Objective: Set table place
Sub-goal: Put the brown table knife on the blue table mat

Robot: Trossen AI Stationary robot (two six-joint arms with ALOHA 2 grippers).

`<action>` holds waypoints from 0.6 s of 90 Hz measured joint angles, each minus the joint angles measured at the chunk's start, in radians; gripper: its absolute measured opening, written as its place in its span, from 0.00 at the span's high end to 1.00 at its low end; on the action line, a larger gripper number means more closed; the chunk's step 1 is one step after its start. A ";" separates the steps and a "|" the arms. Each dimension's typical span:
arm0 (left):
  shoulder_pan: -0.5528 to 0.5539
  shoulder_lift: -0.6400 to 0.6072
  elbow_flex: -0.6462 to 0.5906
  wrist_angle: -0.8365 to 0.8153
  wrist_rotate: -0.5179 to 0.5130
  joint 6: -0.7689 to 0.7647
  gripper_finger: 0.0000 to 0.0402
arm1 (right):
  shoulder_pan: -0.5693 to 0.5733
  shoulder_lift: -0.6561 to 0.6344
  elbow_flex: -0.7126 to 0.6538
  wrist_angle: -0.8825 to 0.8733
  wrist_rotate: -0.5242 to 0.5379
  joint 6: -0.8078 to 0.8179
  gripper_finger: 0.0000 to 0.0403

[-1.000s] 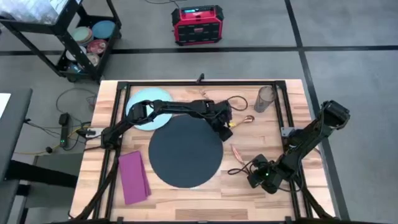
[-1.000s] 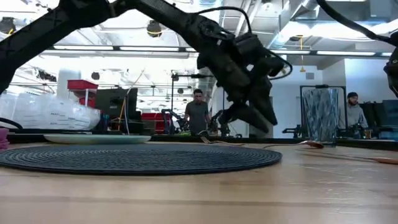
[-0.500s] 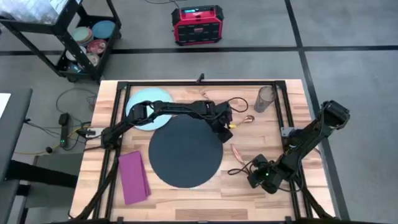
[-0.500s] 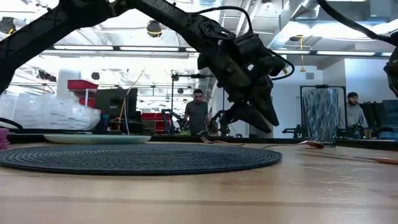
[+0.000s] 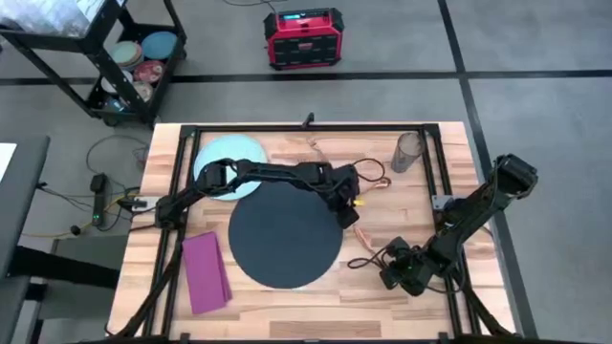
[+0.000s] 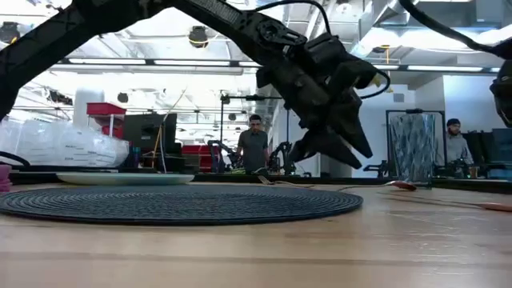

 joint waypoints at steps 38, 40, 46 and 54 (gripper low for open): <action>0.009 0.000 -0.012 -0.001 0.036 -0.010 0.76 | -0.004 0.001 -0.001 0.011 0.006 -0.007 1.00; 0.008 0.000 -0.012 0.002 0.036 -0.010 0.76 | -0.004 0.001 -0.001 0.012 0.006 -0.008 1.00; 0.003 0.000 -0.012 0.009 0.038 -0.010 0.76 | -0.004 0.001 -0.001 0.012 0.008 -0.008 1.00; 0.000 0.000 -0.012 0.018 0.041 -0.018 0.76 | -0.005 0.001 -0.001 0.014 0.009 -0.017 1.00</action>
